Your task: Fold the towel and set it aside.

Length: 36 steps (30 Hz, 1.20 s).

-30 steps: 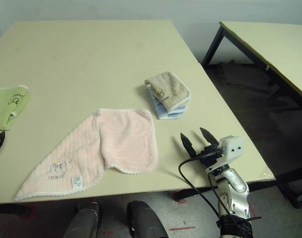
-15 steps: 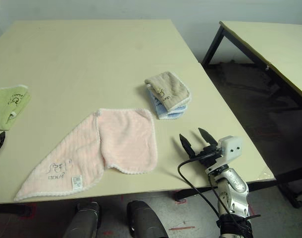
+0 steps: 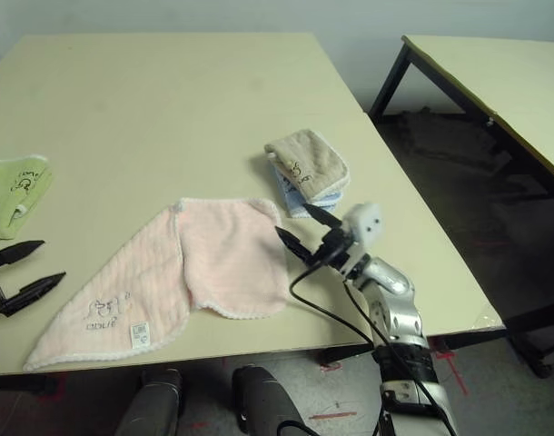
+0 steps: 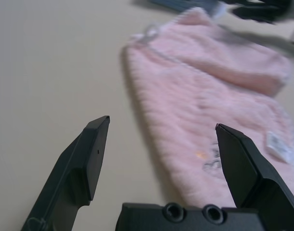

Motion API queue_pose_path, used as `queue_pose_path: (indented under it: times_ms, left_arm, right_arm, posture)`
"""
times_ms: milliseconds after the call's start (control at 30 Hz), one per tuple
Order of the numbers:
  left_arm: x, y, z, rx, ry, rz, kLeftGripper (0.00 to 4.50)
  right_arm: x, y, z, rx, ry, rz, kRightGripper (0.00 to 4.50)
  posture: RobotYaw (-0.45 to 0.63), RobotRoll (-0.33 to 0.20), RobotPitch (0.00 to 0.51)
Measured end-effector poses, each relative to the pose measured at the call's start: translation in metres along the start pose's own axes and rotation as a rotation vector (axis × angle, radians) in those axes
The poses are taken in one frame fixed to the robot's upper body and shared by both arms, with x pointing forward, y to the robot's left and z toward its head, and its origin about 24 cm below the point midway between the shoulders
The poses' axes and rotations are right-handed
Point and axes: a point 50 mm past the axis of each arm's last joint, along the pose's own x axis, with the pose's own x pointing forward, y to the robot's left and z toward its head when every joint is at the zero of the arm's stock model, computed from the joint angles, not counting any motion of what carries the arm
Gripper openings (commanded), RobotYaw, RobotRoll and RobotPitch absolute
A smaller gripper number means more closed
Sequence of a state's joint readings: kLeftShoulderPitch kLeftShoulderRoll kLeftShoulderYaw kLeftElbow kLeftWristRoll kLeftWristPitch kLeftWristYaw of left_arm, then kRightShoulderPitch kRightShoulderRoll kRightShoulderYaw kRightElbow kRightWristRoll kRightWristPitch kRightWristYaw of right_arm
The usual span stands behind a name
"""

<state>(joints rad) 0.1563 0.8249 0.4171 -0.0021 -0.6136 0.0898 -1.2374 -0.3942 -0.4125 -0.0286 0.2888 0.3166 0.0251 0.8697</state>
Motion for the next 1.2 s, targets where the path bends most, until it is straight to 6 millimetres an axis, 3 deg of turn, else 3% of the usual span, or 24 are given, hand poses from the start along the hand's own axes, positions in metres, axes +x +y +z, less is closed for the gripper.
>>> queue_pose_path:
  times_ms: [200,433,533,700,900,1100,1200]
  left_arm:
    - [0.005,0.003,0.004,0.041,0.010,-0.006,4.50]
    - [0.007,0.002,0.004,0.087,0.004,0.001,4.50]
    - [0.008,0.003,0.006,0.112,-0.006,0.002,4.50]
    - [0.008,0.003,0.007,0.132,-0.010,0.005,4.50]
    - [0.013,0.002,0.002,0.127,-0.005,-0.014,4.50]
    - [0.014,0.006,0.001,0.142,0.000,-0.007,4.50]
    - [0.014,0.009,0.002,0.157,-0.008,-0.003,4.50]
  right_arm:
    - [0.023,-0.002,0.006,-0.046,0.158,-0.046,4.48]
    - [0.026,0.007,-0.005,0.034,0.327,-0.008,4.48]
    - [0.025,0.007,-0.005,0.061,0.360,-0.008,4.04]
    - [0.028,0.003,0.005,0.080,0.308,-0.030,2.31]
    - [0.034,-0.005,0.034,0.090,0.183,-0.050,0.08]
    - [0.040,-0.002,0.073,0.123,0.084,0.053,0.03]
    - [0.035,0.001,0.079,0.066,0.164,0.130,0.03]
  posture:
    - [0.02,0.000,0.147]
    - [0.03,0.000,0.144]
    - [0.03,0.000,0.143]
    - [0.02,0.000,0.141]
    - [0.01,0.000,0.143]
    - [0.01,0.000,0.142]
    - [0.01,0.000,0.142]
